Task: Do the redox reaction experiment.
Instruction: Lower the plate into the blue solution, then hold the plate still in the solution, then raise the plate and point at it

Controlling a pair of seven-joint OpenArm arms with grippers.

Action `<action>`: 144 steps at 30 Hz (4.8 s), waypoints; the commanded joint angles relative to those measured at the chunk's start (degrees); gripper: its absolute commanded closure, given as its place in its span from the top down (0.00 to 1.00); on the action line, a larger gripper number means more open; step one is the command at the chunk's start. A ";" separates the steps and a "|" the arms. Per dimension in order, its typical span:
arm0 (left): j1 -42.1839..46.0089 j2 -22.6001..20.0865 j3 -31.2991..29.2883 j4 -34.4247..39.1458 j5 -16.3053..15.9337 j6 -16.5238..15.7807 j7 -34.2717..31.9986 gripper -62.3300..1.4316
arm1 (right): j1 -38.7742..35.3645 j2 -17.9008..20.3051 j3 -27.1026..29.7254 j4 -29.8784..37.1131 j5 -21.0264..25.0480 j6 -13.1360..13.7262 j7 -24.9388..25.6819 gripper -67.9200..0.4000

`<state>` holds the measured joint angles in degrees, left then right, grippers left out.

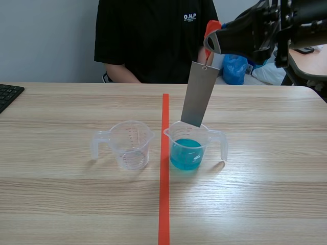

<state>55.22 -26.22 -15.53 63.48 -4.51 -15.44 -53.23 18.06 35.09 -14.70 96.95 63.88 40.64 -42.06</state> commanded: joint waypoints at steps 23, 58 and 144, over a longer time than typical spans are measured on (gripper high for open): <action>-0.15 -0.48 -0.68 0.33 -0.35 -0.11 -0.92 0.07 | 0.98 -8.17 -4.74 -14.16 -14.71 2.08 8.52 0.03; -0.15 -0.48 -0.68 0.33 -0.37 -0.11 -0.94 0.07 | 0.98 -9.99 -7.93 -20.37 -22.34 2.08 13.94 0.03; -0.17 -1.44 -0.68 0.33 -0.37 -0.15 -0.96 0.07 | 0.96 5.68 1.31 7.37 7.37 2.08 1.66 0.03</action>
<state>55.22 -27.64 -15.53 63.46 -4.51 -15.44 -53.23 18.06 39.86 -14.59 103.57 70.52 42.28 -41.04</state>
